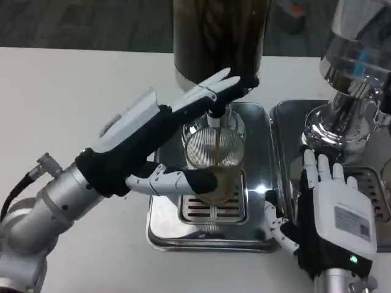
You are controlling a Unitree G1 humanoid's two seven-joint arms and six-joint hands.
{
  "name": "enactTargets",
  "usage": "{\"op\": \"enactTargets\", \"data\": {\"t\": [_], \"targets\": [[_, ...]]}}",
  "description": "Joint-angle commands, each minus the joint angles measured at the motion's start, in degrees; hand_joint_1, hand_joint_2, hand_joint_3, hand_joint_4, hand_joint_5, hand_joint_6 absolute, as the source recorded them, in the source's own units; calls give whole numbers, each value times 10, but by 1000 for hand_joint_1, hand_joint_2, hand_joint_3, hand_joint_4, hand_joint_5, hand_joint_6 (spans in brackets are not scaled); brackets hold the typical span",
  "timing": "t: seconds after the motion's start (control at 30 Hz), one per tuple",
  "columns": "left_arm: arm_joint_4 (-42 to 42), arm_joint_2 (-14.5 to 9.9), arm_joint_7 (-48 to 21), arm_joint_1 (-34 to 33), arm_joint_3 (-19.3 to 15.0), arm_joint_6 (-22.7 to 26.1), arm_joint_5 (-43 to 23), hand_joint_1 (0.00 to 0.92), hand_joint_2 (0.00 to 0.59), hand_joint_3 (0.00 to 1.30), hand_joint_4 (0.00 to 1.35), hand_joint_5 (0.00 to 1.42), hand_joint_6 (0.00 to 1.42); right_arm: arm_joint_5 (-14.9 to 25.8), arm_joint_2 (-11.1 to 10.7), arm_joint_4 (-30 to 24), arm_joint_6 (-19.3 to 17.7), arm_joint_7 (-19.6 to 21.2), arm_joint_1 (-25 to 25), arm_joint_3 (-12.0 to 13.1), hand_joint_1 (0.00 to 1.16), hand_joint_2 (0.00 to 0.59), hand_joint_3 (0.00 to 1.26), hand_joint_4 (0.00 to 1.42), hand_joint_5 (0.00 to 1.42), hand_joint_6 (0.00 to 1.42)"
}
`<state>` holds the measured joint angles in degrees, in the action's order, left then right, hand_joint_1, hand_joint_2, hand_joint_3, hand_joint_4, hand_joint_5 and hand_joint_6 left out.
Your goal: Grasp the cup under the faucet to collect the drink, then remove the cup.
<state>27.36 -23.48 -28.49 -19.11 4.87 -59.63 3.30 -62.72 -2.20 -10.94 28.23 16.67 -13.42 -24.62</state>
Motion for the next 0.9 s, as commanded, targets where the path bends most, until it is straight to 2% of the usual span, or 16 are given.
{"op": "enactTargets", "data": {"t": [0.03, 0.63, 0.9], "targets": [[-11, -15, 13, 13, 14, -23, 49, 0, 115, 123, 0, 168, 165, 6, 5, 7, 1, 7, 7, 3, 329, 407, 23, 0, 0, 10], [-55, -45, 118, 17, 34, -31, 187, 0, 125, 141, 0, 176, 170, 14, 3, 11, 1, 7, 14, 7, 329, 407, 33, 0, 0, 9], [-62, -56, 145, 17, 49, -22, 207, 0, 127, 160, 0, 185, 172, 21, 5, 7, -4, 8, 10, 9, 329, 407, 4, 0, 0, 45]]}}
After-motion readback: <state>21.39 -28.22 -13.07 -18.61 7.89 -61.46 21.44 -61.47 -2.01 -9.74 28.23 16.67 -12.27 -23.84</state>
